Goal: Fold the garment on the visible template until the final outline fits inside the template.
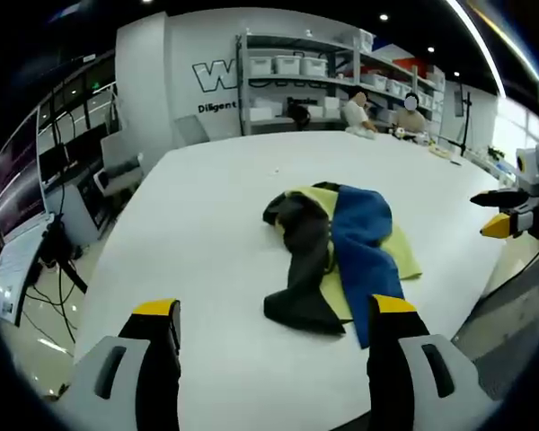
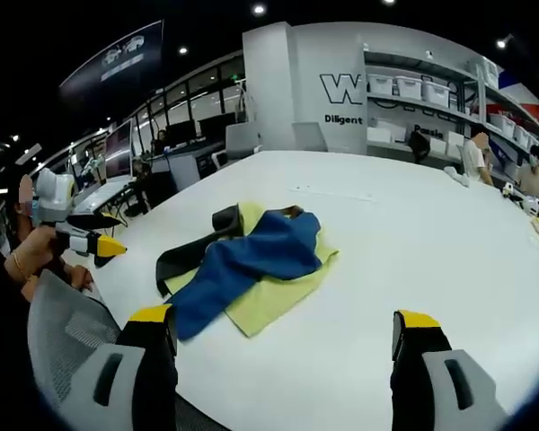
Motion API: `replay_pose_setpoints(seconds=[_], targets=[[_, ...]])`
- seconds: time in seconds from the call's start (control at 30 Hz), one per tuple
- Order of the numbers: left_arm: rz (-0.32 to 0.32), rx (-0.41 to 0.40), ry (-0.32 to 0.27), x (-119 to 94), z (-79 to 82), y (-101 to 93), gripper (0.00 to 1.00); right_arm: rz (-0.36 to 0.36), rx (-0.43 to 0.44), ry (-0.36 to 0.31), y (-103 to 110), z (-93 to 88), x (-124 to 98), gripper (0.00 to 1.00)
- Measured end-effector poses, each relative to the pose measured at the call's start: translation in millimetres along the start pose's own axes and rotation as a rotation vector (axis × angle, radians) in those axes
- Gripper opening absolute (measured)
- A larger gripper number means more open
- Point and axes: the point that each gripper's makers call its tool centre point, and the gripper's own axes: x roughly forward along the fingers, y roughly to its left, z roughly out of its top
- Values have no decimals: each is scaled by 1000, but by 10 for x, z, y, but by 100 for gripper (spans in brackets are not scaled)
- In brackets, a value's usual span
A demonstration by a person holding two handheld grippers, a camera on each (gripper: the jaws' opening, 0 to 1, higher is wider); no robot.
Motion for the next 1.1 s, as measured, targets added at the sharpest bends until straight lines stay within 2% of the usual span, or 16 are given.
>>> replay_pose_setpoints(seconds=[0.4, 0.67, 1.1], targets=[[2, -3, 4, -13, -14, 24, 83, 19, -17, 8, 89, 11, 38, 99], [-4, 0, -5, 7, 32, 7, 83, 14, -14, 7, 75, 13, 25, 99], [-6, 2, 2, 2, 3, 7, 82, 16, -18, 10, 85, 15, 34, 99]])
